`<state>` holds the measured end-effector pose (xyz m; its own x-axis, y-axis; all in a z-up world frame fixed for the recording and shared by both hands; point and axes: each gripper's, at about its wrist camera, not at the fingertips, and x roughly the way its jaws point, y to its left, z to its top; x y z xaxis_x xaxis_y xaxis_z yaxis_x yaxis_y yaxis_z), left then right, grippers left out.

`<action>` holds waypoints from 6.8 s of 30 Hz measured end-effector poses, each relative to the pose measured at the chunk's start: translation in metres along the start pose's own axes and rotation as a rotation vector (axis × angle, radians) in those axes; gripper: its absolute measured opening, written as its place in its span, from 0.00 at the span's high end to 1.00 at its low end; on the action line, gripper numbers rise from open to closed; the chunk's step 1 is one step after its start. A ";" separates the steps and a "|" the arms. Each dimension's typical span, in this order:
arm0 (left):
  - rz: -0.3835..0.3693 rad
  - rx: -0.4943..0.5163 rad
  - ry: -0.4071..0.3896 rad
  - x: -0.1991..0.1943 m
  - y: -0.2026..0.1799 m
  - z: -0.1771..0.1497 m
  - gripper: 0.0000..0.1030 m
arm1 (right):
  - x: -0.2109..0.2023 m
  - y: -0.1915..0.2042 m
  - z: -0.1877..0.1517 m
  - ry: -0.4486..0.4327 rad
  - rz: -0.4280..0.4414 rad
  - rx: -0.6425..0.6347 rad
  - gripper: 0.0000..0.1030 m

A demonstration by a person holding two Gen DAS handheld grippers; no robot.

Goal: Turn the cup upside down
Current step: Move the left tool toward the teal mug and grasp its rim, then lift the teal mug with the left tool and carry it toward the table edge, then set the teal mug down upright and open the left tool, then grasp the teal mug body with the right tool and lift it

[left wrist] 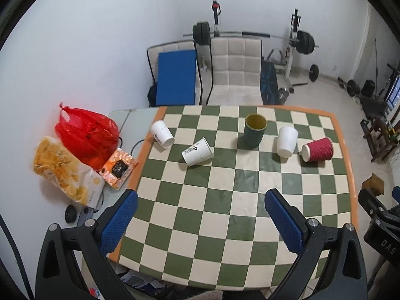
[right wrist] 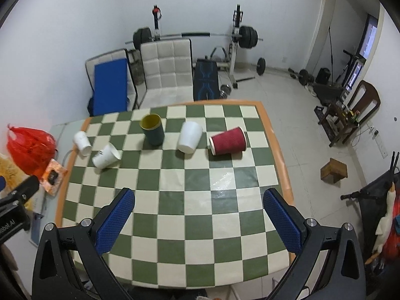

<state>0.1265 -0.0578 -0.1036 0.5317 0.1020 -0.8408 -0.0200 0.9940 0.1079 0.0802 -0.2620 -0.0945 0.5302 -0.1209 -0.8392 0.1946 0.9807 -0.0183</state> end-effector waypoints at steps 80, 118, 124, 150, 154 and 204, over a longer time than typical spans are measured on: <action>-0.299 0.412 0.073 0.293 -0.146 0.074 0.33 | 0.376 -0.036 0.044 0.505 -0.128 0.153 0.00; -0.360 0.337 0.688 0.216 -0.144 -0.142 0.34 | 0.251 -0.069 -0.163 0.617 -0.029 0.038 0.00; -0.348 0.304 0.668 0.234 -0.152 -0.129 0.34 | 0.256 -0.073 -0.158 0.619 -0.041 0.051 0.00; -0.277 0.137 0.738 0.275 -0.141 -0.116 0.34 | 0.284 -0.083 -0.129 0.629 -0.044 0.092 0.00; -0.263 0.131 0.716 0.271 -0.141 -0.114 0.33 | 0.284 -0.089 -0.125 0.619 -0.032 0.114 0.00; -0.076 0.066 0.424 0.208 0.046 -0.098 0.04 | 0.186 0.169 -0.142 0.260 -0.148 -1.423 0.00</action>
<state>0.1533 0.0128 -0.3257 0.1348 0.0502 -0.9896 0.0670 0.9960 0.0596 0.0942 -0.0968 -0.3310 0.3867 -0.3533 -0.8519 -0.8158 0.2997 -0.4946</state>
